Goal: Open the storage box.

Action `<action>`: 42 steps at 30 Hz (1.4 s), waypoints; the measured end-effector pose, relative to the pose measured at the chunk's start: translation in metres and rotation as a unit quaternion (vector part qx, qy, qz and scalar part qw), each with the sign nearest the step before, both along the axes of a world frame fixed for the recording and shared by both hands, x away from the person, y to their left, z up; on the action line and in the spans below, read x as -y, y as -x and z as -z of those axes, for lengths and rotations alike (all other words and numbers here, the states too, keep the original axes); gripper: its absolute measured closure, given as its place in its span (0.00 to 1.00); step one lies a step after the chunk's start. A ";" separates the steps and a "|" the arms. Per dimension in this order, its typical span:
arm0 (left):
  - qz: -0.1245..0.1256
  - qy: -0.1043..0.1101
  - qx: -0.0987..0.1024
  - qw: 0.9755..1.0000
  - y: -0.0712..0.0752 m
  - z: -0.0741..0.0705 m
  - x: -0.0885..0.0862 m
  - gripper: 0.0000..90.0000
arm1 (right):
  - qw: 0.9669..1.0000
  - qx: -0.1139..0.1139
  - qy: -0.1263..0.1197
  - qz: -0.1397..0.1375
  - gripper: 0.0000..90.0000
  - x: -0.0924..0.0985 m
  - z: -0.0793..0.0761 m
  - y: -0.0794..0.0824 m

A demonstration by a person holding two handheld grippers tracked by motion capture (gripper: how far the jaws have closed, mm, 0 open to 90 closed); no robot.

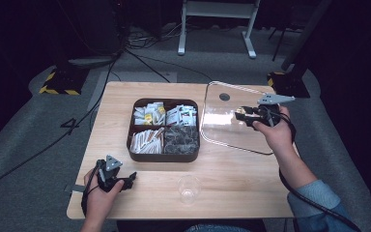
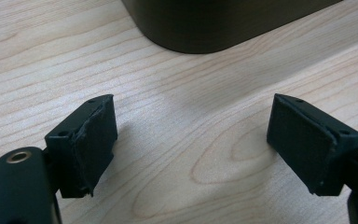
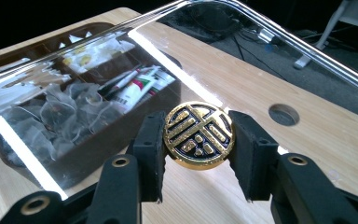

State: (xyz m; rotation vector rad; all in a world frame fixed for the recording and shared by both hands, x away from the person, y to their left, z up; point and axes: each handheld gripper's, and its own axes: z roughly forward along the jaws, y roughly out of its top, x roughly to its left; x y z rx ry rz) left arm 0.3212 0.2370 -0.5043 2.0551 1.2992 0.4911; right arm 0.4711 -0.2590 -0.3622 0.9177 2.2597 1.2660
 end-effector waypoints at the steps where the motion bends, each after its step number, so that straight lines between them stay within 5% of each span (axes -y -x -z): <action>1: 0.000 0.000 0.000 1.000 0.000 0.000 0.000 0.18 | 1.000 -0.003 -0.001 0.003 0.65 0.003 0.001 0.000; 20: 0.000 0.001 0.000 1.000 0.000 0.000 0.000 0.18 | 0.998 -0.024 0.010 0.052 0.65 0.045 0.018 -0.019; 42: 0.001 0.001 -0.001 1.000 0.000 0.000 0.000 0.18 | 0.992 -0.074 0.020 0.096 0.65 0.069 0.082 -0.045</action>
